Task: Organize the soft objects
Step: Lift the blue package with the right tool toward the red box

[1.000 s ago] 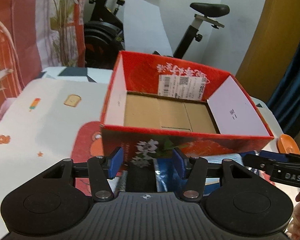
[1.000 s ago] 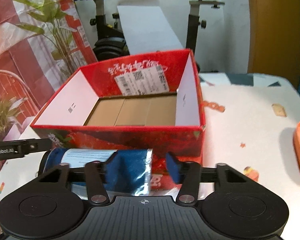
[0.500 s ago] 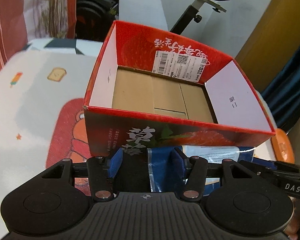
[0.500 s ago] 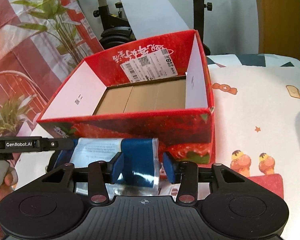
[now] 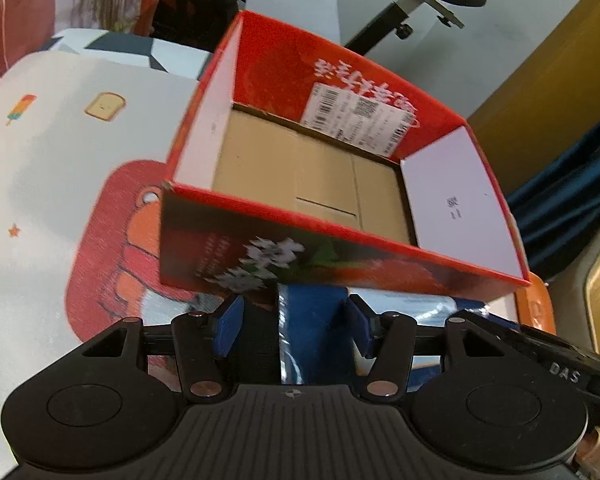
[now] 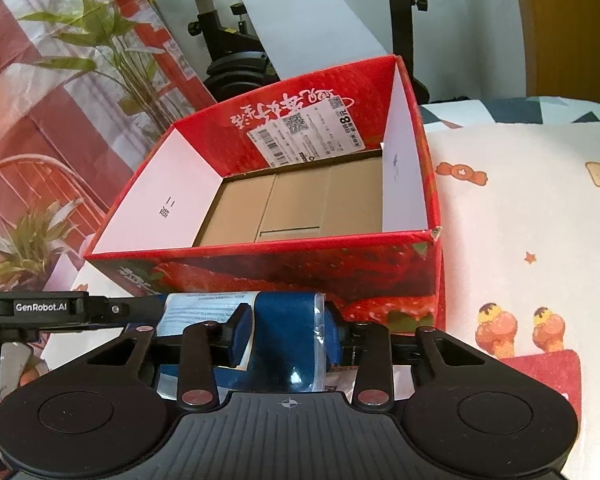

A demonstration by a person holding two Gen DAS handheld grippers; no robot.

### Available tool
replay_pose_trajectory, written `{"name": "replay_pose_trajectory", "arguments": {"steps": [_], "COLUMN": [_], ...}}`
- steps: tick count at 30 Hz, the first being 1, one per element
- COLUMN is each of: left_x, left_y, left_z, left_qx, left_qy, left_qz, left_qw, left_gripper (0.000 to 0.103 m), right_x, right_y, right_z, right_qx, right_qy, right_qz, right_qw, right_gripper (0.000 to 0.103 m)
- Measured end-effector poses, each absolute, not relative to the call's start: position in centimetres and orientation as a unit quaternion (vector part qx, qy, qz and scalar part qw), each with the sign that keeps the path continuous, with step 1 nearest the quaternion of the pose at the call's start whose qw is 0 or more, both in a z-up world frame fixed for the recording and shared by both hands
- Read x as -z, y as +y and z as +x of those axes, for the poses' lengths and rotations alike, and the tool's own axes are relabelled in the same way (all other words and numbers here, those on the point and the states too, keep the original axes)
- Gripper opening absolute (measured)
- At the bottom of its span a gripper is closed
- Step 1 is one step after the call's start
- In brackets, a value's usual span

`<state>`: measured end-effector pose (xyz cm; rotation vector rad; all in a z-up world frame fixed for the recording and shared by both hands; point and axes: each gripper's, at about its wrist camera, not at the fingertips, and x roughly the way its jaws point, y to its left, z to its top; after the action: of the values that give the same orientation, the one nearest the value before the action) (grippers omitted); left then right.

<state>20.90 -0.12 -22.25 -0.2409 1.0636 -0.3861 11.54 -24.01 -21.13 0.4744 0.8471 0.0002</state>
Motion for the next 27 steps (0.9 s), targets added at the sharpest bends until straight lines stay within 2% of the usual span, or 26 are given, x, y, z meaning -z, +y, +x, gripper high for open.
{"name": "replay_pose_trajectory", "arguments": {"steps": [1, 4, 12, 27], "left_x": [22.3, 22.2, 20.6, 18.9], "left_y": [-0.1, 0.1, 0.5, 2.5], "left_z": [20.8, 20.5, 19.9, 19.5], "left_qx": [0.186, 0.191, 0.194, 0.207], "left_qy": [0.504, 0.501, 0.476, 0.453], "left_qz": [-0.117, -0.123, -0.099, -0.165], "left_qw": [0.836, 0.835, 0.852, 0.851], "left_gripper": [0.057, 0.025, 0.024, 0.024], "right_x": [21.1, 20.6, 18.8, 16.1], "right_y": [-24.0, -23.9, -23.3, -23.2], "right_z": [11.5, 11.2, 10.7, 10.4], "right_qx": [0.000, -0.002, -0.013, -0.014], "right_qy": [0.407, 0.401, 0.382, 0.358], "right_qz": [0.228, 0.223, 0.206, 0.204], "right_qw": [0.885, 0.888, 0.901, 0.911], "right_gripper": [0.028, 0.021, 0.015, 0.013]}}
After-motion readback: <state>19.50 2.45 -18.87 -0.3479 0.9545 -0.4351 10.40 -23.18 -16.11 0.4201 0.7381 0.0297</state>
